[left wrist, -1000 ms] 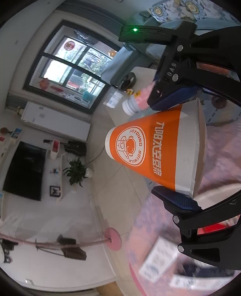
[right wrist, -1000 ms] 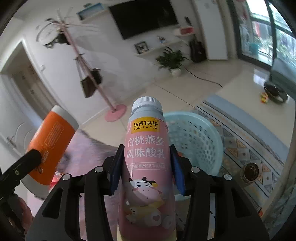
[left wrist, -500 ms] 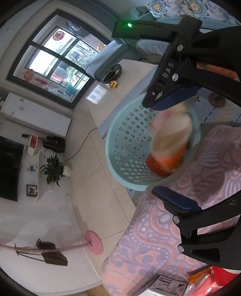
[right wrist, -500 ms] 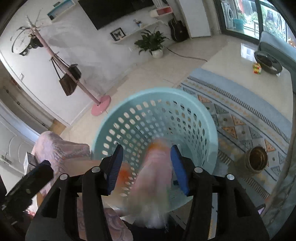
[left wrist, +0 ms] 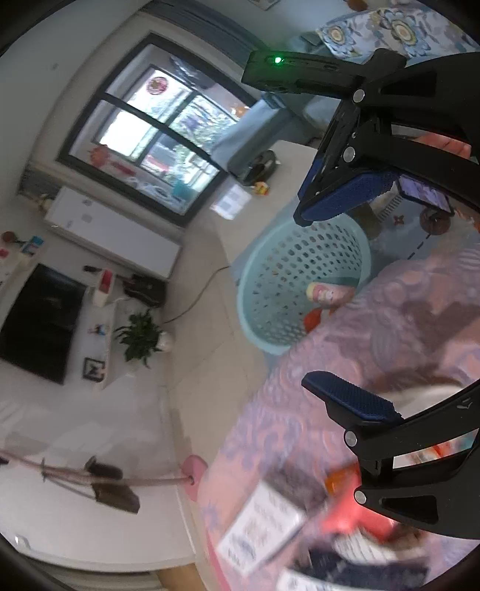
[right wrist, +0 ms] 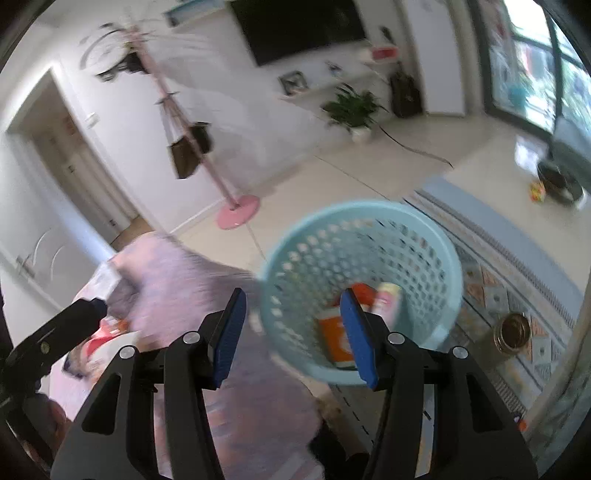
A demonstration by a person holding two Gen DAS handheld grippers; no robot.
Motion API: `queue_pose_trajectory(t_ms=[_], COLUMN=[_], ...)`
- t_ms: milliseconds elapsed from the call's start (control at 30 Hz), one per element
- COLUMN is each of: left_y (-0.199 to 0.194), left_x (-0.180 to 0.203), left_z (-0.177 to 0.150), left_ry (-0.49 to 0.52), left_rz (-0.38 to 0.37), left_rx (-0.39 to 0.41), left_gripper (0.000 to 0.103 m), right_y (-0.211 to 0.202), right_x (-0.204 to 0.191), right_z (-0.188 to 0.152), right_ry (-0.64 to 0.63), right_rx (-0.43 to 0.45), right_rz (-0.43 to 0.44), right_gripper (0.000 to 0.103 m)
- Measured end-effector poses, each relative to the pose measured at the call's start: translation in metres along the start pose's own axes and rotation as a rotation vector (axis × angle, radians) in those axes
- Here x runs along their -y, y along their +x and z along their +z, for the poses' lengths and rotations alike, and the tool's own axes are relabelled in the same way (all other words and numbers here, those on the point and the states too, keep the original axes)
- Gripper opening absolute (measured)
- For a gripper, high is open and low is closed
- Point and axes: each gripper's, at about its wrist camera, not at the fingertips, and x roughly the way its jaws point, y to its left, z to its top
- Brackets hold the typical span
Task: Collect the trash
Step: 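Grasp the white milk carton with the left gripper while the right grasps the red-white snack bag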
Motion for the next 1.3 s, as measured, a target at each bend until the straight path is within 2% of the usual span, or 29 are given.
queue_pose_trajectory(t_ms=[167,333,467,633,667,700,867,1000,1167,1300], left_y=[-0.063,-0.120,-0.145,-0.134,-0.130,-0.126,-0.100,-0.088,-0.085,-0.083], left_x=[-0.021,-0.063,-0.111,-0.166,-0.173,-0.180,-0.217,-0.227,-0.227,-0.223], left_z=[-0.004,-0.011,-0.019,-0.027,-0.028,-0.034,-0.049,-0.055,-0.057,-0.057], left_ry=[-0.022,-0.063,-0.123,-0.197,-0.205,-0.216,-0.258,-0.279,-0.256,-0.241], left_rz=[0.012,0.103,0.227,0.288,0.289,0.294,0.291,0.244,0.243,0.276], left_rx=[0.084,0.153,0.155,0.075,0.065,0.055,0.003,-0.006,0.005,0.009], left_gripper=[0.082,0.085,0.085,0.087,0.087,0.087,0.087,0.087,0.085,0.081], right_y=[-0.033,-0.044,-0.037,-0.010,-0.002,0.004,0.024,0.040,0.054,0.062], right_x=[-0.063,-0.117,-0.145,-0.164,-0.167,-0.167,-0.169,-0.176,-0.185,-0.187], right_z=[-0.008,-0.020,-0.033,-0.049,-0.054,-0.057,-0.064,-0.068,-0.073,-0.077], right_ry=[-0.125,-0.214,-0.268,-0.265,-0.252,-0.237,-0.181,-0.150,-0.144,-0.140], right_rx=[0.043,0.038,0.005,-0.101,-0.127,-0.142,-0.164,-0.207,-0.204,-0.196], right_rz=[0.067,0.126,0.137,0.150,0.159,0.157,0.135,0.169,0.127,0.116], right_gripper=[0.050,0.050,0.050,0.052,0.055,0.064,0.078,0.081,0.083,0.083])
